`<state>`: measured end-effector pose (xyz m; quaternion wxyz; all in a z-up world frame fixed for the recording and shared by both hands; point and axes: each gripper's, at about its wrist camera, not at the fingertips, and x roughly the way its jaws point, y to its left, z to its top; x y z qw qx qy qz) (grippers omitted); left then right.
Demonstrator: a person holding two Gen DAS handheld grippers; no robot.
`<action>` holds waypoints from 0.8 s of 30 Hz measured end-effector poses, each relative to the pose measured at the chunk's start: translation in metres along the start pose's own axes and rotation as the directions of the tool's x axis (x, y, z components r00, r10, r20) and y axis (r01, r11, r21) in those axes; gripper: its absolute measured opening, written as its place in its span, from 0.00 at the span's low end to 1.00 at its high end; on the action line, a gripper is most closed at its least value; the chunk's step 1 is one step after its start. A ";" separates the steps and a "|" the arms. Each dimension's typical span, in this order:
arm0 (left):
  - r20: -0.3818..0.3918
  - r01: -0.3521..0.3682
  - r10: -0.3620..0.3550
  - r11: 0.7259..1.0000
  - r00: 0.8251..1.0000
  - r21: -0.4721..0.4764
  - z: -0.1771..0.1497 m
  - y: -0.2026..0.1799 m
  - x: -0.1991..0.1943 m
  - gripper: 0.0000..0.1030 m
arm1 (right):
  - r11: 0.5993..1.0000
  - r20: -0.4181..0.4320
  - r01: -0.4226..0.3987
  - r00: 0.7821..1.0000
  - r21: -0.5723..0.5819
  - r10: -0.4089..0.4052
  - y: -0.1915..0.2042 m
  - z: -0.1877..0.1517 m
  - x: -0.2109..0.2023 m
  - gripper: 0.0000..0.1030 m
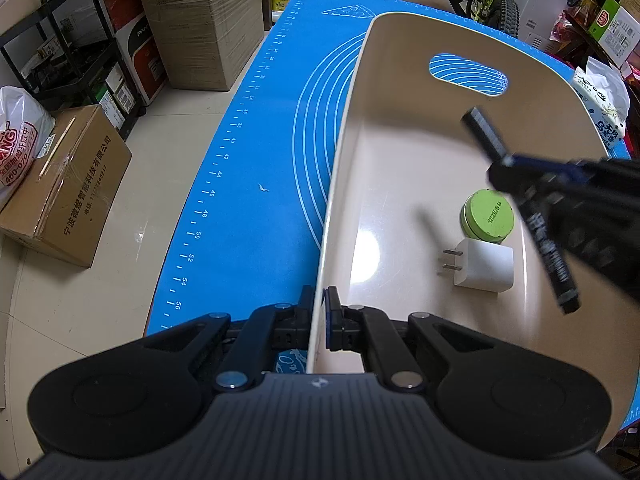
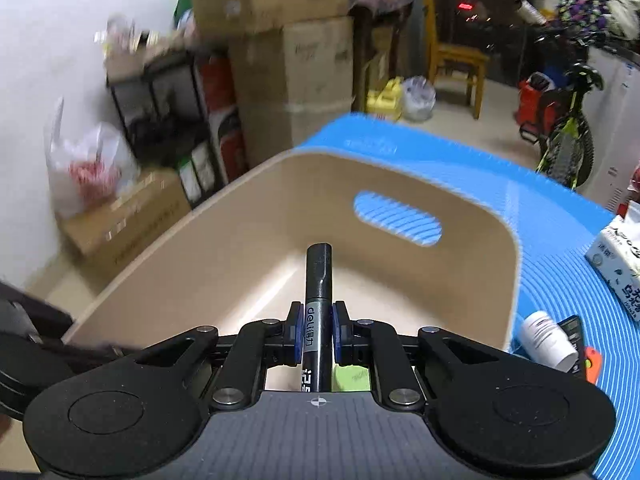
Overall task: Organize rigid objects
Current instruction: 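Carry the black marker into the bin and release it with right tool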
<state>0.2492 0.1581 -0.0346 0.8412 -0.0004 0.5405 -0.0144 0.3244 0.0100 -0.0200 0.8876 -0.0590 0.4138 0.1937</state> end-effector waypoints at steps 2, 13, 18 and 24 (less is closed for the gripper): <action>0.000 0.000 0.000 1.000 1.000 0.000 0.000 0.000 0.000 0.06 | 1.000 -0.052 0.006 0.999 -0.019 -0.007 0.003 -0.005 0.006 0.23; 0.000 -0.006 0.006 1.000 1.000 0.002 0.000 -0.003 0.000 0.06 | 0.999 -0.024 -0.026 0.999 -0.026 0.026 0.002 -0.008 -0.007 0.58; 0.000 -0.005 0.005 1.000 1.000 0.002 0.001 -0.002 0.000 0.06 | 0.999 0.106 -0.046 0.993 0.015 0.044 -0.019 -0.008 -0.039 0.61; 0.000 -0.006 0.006 1.000 1.000 0.003 0.001 -0.002 0.000 0.06 | 0.997 0.236 0.017 0.971 0.079 -0.036 -0.066 -0.005 -0.073 0.63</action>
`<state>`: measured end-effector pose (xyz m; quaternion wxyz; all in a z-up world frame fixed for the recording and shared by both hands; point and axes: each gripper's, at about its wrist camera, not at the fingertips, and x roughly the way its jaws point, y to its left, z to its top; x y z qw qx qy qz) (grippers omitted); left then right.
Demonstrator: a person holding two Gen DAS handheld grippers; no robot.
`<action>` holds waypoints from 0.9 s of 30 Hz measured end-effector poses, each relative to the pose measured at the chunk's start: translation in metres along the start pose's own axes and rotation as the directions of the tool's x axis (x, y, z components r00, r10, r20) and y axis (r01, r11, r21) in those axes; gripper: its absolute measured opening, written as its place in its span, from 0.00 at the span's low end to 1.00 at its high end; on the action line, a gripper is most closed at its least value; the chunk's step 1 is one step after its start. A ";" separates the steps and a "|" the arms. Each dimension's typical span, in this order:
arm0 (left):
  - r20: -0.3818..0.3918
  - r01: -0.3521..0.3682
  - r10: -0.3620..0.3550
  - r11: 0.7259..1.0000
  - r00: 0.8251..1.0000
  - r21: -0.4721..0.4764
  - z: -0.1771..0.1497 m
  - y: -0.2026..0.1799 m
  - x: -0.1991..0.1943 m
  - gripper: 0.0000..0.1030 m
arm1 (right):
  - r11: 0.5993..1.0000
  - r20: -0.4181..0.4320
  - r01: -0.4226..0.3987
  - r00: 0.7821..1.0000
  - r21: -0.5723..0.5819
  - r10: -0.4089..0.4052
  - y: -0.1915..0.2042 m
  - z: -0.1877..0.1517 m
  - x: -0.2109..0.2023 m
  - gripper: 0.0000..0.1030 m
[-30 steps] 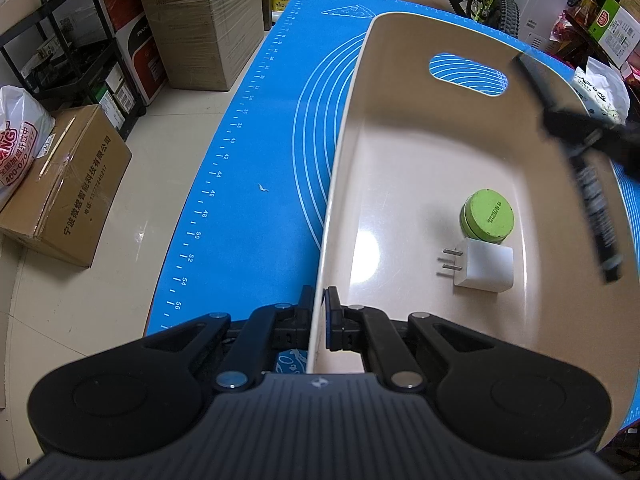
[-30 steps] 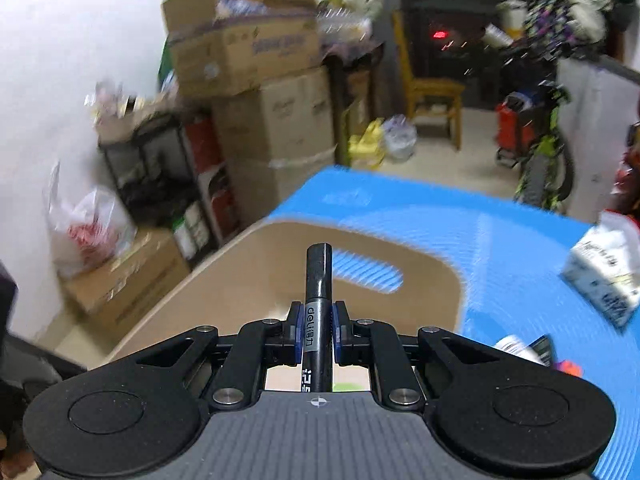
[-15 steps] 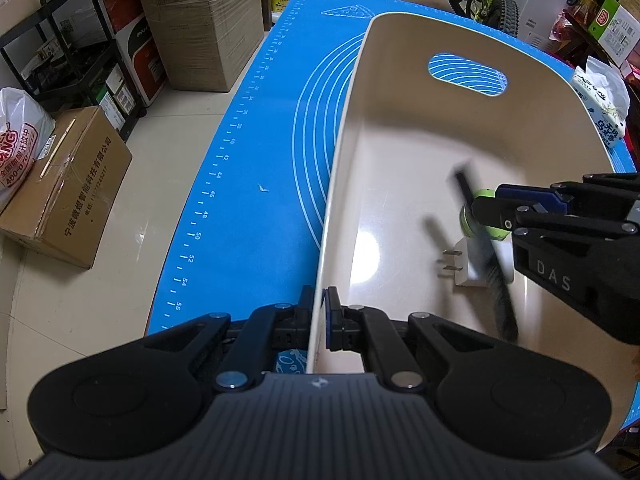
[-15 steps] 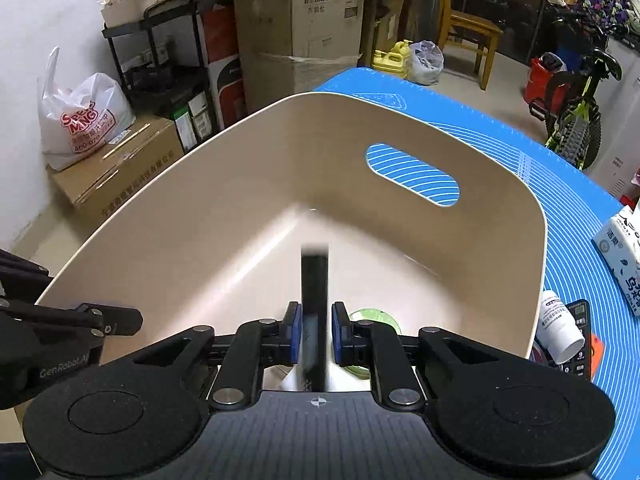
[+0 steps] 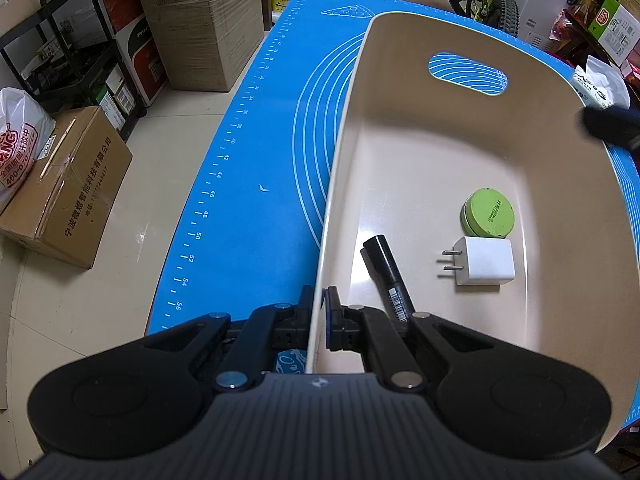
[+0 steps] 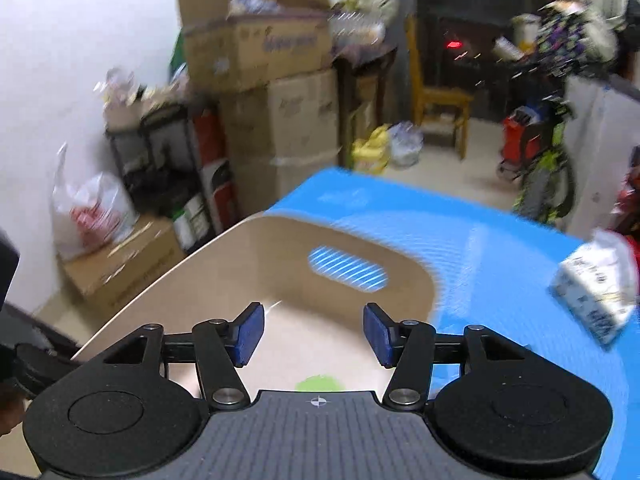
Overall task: Organize rigid objects
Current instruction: 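Carry the black marker into the bin and release it with right tool, then move right tool to the white pill bottle and grasp it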
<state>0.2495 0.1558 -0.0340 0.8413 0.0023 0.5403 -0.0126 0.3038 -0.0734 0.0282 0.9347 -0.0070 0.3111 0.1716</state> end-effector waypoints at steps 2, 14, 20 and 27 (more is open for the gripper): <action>0.000 0.001 -0.001 1.000 1.000 0.000 0.000 0.000 0.000 0.06 | 0.999 0.028 0.035 0.999 0.024 -0.036 -0.021 0.002 -0.006 0.63; -0.001 -0.001 0.001 1.000 1.000 0.001 0.000 -0.001 0.000 0.07 | 0.978 -0.125 0.200 0.974 0.064 -0.191 -0.125 -0.032 0.035 0.65; -0.002 -0.003 0.003 1.000 1.000 0.001 0.001 -0.001 0.001 0.07 | 0.973 -0.145 0.201 0.966 -0.112 -0.216 -0.117 -0.049 0.058 0.62; -0.002 -0.002 0.002 1.000 1.000 0.001 0.001 -0.001 0.001 0.07 | 0.961 -0.169 0.177 0.962 -0.212 -0.214 -0.102 -0.051 0.071 0.52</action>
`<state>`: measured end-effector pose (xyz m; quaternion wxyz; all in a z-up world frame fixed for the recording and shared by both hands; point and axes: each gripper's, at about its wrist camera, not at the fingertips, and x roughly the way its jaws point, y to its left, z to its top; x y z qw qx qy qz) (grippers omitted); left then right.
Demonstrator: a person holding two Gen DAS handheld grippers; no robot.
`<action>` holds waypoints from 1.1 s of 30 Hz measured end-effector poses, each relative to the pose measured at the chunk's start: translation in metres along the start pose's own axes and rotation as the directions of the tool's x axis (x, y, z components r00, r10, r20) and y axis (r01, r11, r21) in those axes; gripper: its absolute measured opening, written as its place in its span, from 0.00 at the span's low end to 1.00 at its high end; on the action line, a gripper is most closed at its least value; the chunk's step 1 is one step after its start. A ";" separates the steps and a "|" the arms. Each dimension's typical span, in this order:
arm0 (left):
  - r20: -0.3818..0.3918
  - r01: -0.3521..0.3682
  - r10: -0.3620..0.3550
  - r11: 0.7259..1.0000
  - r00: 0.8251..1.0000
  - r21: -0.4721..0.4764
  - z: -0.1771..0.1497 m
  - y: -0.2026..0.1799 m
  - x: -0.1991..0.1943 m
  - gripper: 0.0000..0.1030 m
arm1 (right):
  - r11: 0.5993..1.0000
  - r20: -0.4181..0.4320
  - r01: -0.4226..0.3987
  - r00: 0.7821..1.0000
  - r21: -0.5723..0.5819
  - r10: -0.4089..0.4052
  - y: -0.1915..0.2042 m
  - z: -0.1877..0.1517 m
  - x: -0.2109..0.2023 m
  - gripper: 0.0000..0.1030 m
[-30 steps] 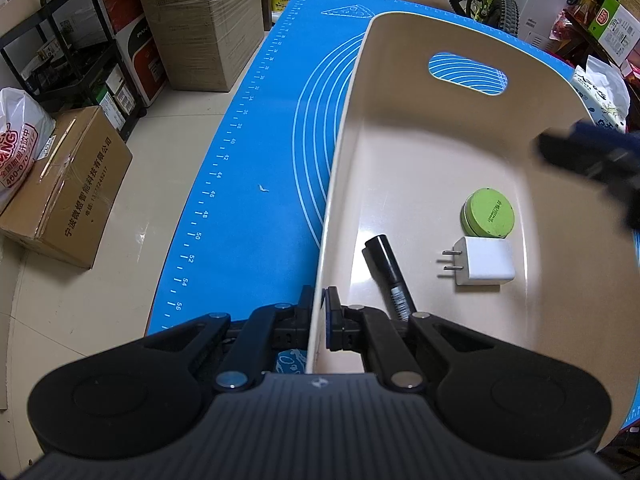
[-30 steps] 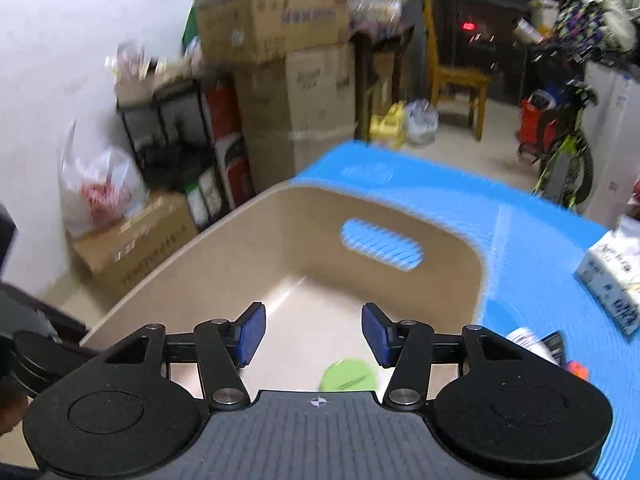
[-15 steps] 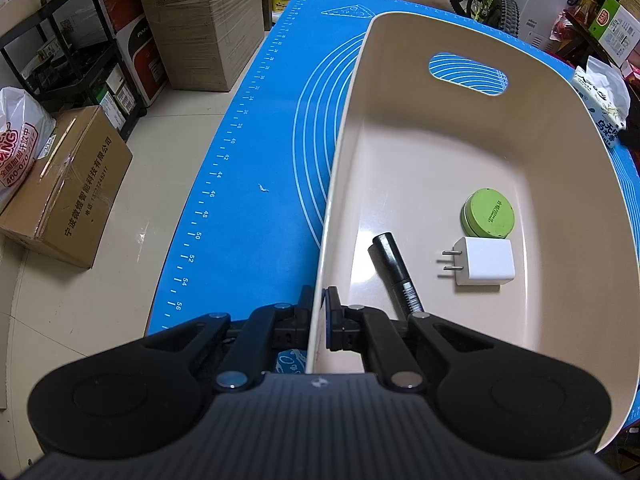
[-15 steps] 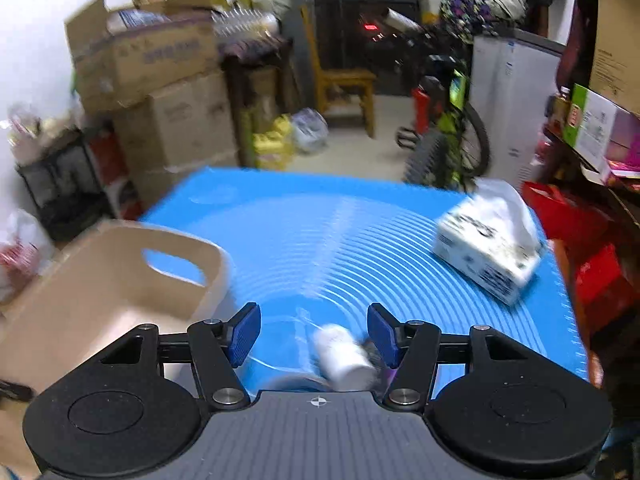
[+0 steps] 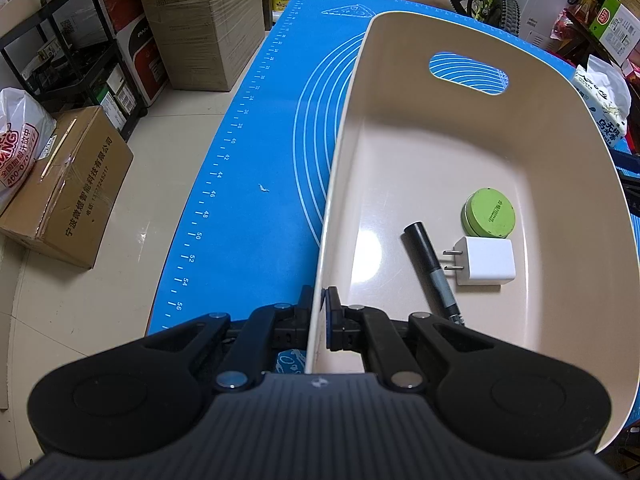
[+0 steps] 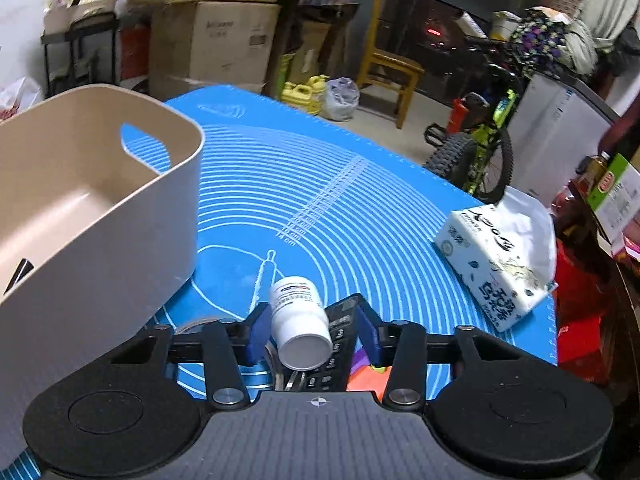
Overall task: Organize rigid objects
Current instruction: 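Move right tool to the white pill bottle and grasp it, then lift the white pill bottle into the bin and release it with right tool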
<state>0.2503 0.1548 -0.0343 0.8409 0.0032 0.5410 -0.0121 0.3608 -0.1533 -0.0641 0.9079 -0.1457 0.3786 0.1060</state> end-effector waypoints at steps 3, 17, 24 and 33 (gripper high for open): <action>0.000 0.000 0.000 1.000 1.000 0.000 0.000 0.000 0.000 0.07 | 1.000 -0.018 -0.007 1.000 0.006 0.007 0.000 0.002 0.009 0.48; 0.000 0.000 0.000 1.000 1.000 0.000 0.000 0.000 0.000 0.07 | 0.999 -0.061 0.011 0.998 -0.033 -0.013 0.014 0.004 0.027 0.43; 0.000 0.000 0.000 1.000 1.000 0.000 0.000 0.000 0.000 0.07 | 0.999 -0.055 0.008 0.998 -0.031 -0.010 0.015 0.002 0.021 0.43; 0.000 0.000 0.000 1.000 1.000 0.000 0.000 0.000 0.000 0.07 | 0.999 -0.007 0.039 0.999 0.006 -0.039 0.012 0.003 -0.009 0.43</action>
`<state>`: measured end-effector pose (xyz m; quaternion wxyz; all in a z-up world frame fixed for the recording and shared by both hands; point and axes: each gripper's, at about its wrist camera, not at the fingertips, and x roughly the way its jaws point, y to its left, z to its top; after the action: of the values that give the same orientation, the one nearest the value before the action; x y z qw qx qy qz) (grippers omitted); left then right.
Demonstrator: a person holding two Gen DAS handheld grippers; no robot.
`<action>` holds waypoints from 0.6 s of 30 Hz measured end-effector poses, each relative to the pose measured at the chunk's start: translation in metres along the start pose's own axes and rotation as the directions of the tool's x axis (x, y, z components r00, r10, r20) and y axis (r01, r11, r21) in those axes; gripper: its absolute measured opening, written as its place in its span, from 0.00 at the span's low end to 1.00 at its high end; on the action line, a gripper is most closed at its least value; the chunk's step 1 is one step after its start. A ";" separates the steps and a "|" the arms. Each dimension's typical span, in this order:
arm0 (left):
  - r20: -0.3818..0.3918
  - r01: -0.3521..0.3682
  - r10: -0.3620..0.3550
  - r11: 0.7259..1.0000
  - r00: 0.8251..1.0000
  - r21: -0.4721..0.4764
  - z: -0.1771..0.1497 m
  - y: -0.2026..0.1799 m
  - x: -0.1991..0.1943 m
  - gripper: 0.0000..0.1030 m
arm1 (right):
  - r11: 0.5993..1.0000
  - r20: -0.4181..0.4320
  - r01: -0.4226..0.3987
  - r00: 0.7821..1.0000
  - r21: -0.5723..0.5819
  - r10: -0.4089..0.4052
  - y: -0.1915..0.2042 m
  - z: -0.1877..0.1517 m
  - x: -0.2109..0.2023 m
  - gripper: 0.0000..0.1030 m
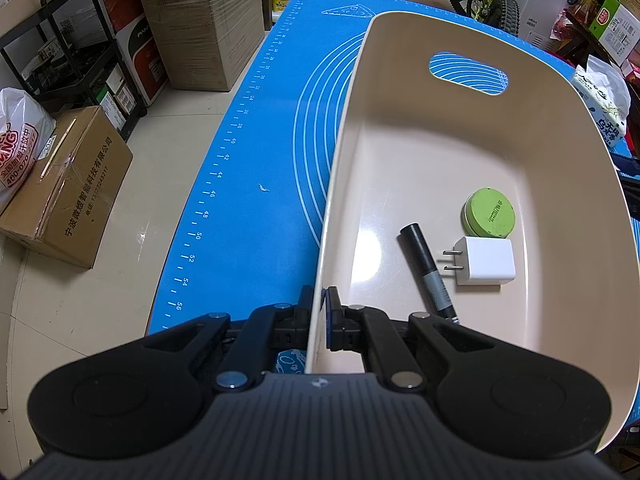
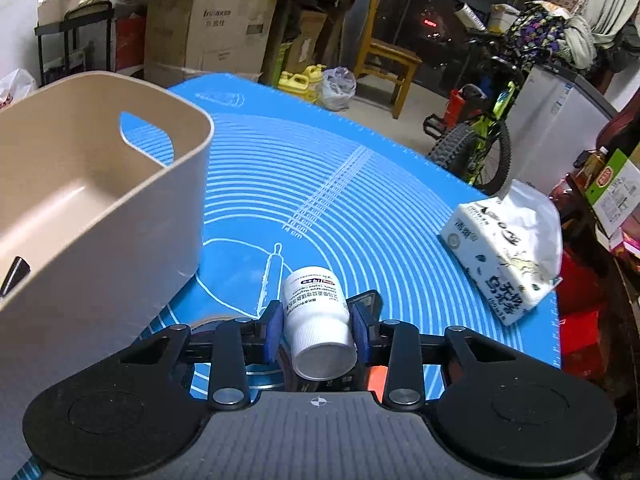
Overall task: Organize rigid objects
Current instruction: 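Lift the white pill bottle into the bin and release it with right tool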
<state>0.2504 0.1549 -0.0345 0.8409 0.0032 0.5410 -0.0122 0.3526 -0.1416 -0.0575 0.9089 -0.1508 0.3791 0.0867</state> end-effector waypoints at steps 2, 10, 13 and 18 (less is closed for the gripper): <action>0.000 0.000 0.000 1.000 1.000 0.000 0.000 0.000 0.000 0.07 | 1.000 0.011 0.005 1.000 0.008 -0.005 -0.001 0.000 -0.009 0.43; -0.002 -0.005 0.005 1.000 1.000 0.000 0.001 -0.001 0.001 0.07 | 1.000 0.082 0.018 0.996 0.025 -0.020 0.005 0.009 -0.058 0.43; -0.002 -0.004 0.004 1.000 1.000 -0.001 0.001 -0.002 0.001 0.07 | 0.999 0.127 0.008 0.992 0.040 -0.013 0.009 0.014 -0.079 0.43; -0.002 -0.005 0.005 1.000 1.000 0.000 0.001 -0.002 0.001 0.07 | 0.998 0.212 -0.043 0.977 0.041 0.033 0.023 0.029 -0.111 0.43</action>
<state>0.2512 0.1533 -0.0347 0.8404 0.0045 0.5418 -0.0098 0.2879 -0.1154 0.0368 0.9454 -0.1127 0.2849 0.1109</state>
